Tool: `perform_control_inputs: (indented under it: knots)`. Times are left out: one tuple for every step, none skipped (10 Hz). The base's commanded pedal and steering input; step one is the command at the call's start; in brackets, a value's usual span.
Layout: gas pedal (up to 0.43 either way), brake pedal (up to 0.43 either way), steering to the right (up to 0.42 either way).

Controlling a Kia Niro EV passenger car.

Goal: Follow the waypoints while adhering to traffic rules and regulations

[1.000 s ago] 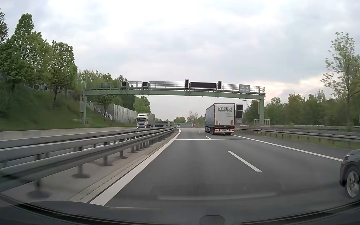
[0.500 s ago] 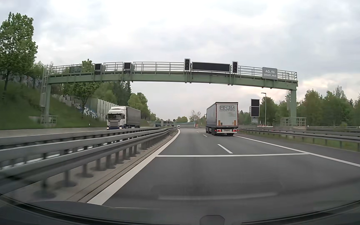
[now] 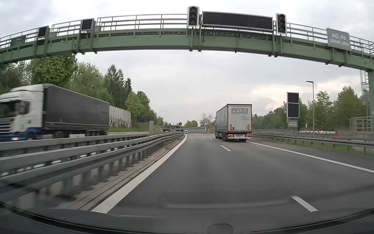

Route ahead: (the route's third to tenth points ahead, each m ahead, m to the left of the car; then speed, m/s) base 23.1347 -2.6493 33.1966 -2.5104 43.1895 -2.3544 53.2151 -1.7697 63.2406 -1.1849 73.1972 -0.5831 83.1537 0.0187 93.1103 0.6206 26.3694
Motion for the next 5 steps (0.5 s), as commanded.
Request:
perform_control_inputs:
  knots:
    - [0.177,0.0,-0.006]
    - [0.169,0.0,-0.006]
    - [0.169,0.0,-0.006]
    - [0.169,0.0,-0.006]
    - [0.157,0.0,-0.005]
